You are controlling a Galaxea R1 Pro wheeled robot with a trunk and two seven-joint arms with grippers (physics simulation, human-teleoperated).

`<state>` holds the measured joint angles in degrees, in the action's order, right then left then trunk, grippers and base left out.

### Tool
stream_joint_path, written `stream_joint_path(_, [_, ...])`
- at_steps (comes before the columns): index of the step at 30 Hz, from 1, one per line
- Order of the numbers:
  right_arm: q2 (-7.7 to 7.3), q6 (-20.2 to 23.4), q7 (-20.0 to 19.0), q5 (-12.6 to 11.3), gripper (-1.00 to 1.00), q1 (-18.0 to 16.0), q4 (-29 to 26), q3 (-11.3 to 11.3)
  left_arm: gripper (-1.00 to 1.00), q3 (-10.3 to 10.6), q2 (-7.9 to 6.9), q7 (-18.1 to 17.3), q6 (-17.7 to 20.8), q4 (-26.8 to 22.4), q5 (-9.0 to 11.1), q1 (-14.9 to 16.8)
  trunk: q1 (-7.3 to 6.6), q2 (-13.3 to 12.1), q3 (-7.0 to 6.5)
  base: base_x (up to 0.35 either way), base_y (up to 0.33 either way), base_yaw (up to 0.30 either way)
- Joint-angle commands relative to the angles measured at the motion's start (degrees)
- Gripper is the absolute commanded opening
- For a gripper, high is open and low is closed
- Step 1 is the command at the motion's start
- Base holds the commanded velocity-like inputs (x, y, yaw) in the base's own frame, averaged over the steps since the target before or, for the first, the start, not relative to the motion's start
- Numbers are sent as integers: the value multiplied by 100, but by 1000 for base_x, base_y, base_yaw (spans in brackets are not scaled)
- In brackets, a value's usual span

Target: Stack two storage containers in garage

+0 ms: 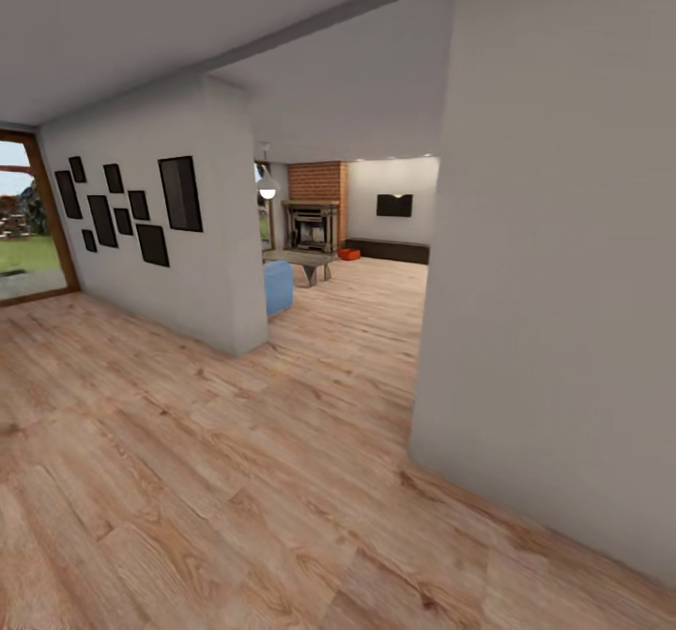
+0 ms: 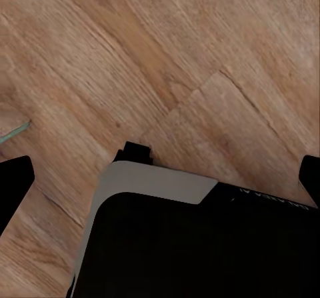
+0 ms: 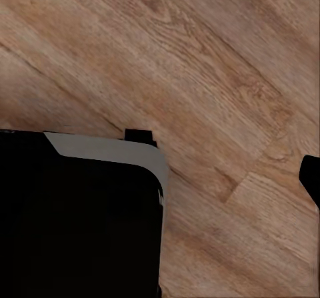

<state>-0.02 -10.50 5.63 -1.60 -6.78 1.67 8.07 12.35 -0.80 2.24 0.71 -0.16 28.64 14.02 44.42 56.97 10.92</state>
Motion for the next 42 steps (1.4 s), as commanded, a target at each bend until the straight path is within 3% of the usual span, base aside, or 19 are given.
stream_joint_path(1, [1,-31,17,-18,100,-8,18,45,100,49,1,15,8,-2,46,4,4,4,8,323,0,300])
stream_joint_path(9, [-15,-24,20,17,100,-8,18,61,100,49,4,13,8,-2,46,4,4,4,8,323,0,189])
stream_joint_path(42, [-33,-20,17,54,100,-8,18,107,100,47,2,15,6,-2,54,4,4,4,8,323,0,2])
